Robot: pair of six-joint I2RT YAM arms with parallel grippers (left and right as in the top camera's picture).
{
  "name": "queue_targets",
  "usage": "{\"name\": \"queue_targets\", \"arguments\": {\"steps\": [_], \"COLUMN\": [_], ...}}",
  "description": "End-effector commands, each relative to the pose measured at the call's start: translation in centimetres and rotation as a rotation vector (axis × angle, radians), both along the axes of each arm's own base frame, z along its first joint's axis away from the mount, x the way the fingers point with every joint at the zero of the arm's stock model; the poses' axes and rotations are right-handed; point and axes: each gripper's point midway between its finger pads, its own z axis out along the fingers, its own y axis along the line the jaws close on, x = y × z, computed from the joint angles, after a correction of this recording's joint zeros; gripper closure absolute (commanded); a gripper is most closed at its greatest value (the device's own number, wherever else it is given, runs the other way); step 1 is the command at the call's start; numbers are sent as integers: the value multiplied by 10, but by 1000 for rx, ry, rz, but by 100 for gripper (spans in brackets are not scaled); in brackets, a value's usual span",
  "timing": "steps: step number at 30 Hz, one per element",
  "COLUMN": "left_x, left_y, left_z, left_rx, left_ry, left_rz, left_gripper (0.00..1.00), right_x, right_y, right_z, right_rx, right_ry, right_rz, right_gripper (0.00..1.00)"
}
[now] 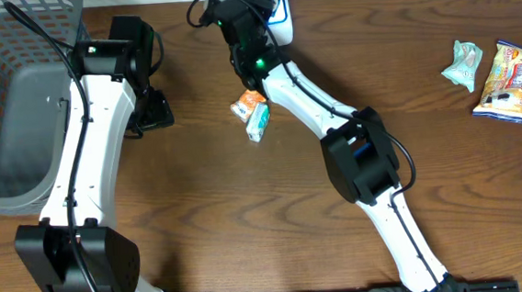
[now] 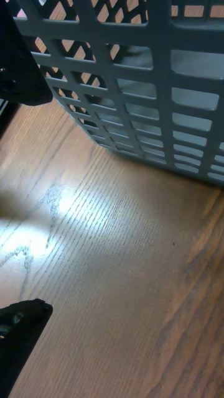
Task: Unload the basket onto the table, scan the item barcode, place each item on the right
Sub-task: 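Lift the Zam-Buk tin up to the scanner face with the right gripper, then carry the tin right and drop it onto the wipe packs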
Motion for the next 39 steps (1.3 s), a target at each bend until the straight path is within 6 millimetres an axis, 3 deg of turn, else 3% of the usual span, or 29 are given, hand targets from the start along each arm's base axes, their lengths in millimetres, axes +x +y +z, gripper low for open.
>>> {"name": "queue_targets", "arguments": {"steps": [1,9,13,16,18,19,22,27,31,33,37,39], "left_x": [-2,-2,-1,-2,-2,-1,-2,-1,-2,-2,-2,-2], "left_y": [4,4,4,4,4,4,4,4,4,4,4,4], "left_z": [0,0,0,0,0,0,0,0,0,0,0,0], "left_rx": [22,22,22,22,22,22,22,22,22,22,22,22], "left_ry": [9,9,9,9,8,9,9,9,8,9,9,9], "left_rz": [-8,-8,-8,-8,-8,-8,-8,-8,-8,-8,-8,-8], "left_gripper": [2,2,2,2,2,2,2,2,2,2,2,2], "right_x": [3,3,6,7,8,7,0,-23,-54,-66,-93,-103], "right_y": [-14,-24,-48,-79,-105,-135,-196,-304,-376,-400,-444,-457], "right_z": [10,14,34,57,68,74,76,46,13,0,-15,-21], "right_rx": [-22,-1,105,144,172,188,226,299,383,409,467,504], "right_ry": [-13,-28,-84,-129,-134,-116,-99,-29,63,124,170,183], "right_rz": [-43,-88,-180,-267,-322,-378,-525,-794,-978,-1026,-1148,-1194], "right_gripper": [64,62,62,63,63,62,61,60,55,41,36,22]}}
